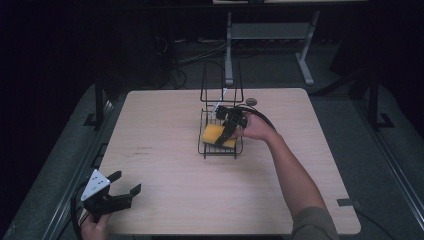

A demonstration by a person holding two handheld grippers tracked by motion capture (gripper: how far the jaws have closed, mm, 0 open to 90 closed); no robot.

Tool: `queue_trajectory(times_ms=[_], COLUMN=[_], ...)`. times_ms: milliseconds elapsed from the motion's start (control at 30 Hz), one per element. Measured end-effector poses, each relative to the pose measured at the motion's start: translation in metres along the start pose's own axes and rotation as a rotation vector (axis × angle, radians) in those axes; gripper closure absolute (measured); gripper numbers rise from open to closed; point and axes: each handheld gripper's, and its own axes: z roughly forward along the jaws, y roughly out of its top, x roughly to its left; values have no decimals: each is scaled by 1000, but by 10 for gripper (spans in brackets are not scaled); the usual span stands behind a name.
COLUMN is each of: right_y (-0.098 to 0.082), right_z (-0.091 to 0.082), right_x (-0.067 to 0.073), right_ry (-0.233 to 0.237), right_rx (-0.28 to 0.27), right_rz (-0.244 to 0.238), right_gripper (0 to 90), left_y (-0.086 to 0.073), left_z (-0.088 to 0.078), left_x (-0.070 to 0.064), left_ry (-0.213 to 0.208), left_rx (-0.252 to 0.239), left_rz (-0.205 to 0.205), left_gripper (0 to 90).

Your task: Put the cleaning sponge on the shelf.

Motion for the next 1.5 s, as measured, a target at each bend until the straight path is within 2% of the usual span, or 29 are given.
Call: queue_trajectory(times_ms=[367,567,833,1067,1500], right_y=[1,3,2,1,-2], right_z=[-1,-7,-11,-14,-19], right_x=[2,5,7,9,11], right_ry=[-5,-5,-9,-11,-14], right_rx=[-6,-40,-39,-68,-85], right_rz=[1,-4,-6,4,3], right_gripper=[197,174,167,164,159], left_y=[0,0,0,0,0], left_z=[1,1,1,0,0], left_x=[-1,-1,-2,-2,-3], left_ry=[-6,-5,-7,-5,-7], left_rx=[3,2,0,1,2], left_rz=[4,3,6,6,10], left_gripper=[134,135,134,134,134])
